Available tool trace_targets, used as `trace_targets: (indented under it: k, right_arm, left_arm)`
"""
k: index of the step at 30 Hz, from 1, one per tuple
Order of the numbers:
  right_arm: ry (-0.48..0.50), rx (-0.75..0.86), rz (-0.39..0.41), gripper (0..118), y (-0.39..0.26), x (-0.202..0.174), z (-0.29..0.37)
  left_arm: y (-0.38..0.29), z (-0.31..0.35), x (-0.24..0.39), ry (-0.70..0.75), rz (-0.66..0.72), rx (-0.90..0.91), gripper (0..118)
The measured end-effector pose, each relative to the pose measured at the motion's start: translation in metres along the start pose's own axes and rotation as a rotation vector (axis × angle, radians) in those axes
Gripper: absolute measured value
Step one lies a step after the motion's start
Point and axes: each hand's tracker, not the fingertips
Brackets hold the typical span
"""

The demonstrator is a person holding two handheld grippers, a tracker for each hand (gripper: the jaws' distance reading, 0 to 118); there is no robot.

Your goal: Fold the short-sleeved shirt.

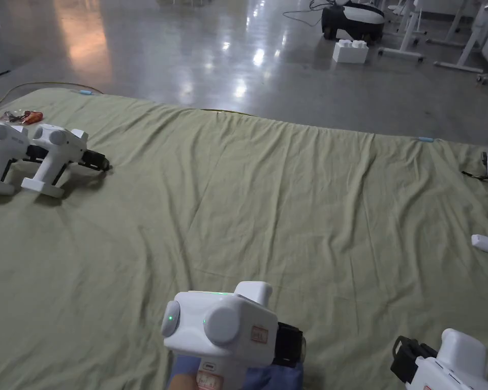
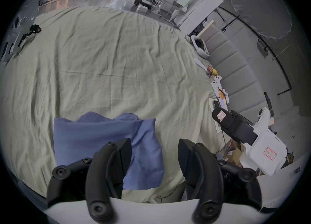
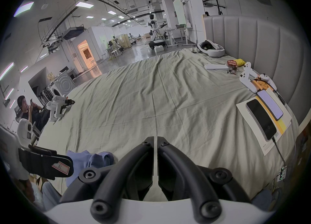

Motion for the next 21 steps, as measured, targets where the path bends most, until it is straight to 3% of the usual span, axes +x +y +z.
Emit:
trace_targets:
  k: [2,3,4,13,21]
  right_arm:
    - [0.004,-0.003,0.002,5,-0.001,-0.001,-0.001]
    - [0.006,-0.004,0.002,5,-0.001,-0.002,-0.001]
    - [0.008,-0.004,0.004,5,-0.002,-0.003,-0.001]
    - [0.008,-0.008,0.018,5,-0.005,-0.004,0.001]
    - [0.026,0.054,0.067,5,0.0,-0.015,0.012]
  left_arm:
    - [-0.004,-0.012,-0.002,0.028,-0.019,-0.039,52]
    - [-0.009,-0.019,-0.002,0.023,-0.017,-0.045,22]
    - [-0.014,-0.028,-0.004,0.022,-0.017,-0.059,14]
    - [-0.051,-0.085,-0.011,0.033,0.0,-0.041,14]
    - [-0.036,-0.032,-0.021,-0.063,-0.059,0.108,14]
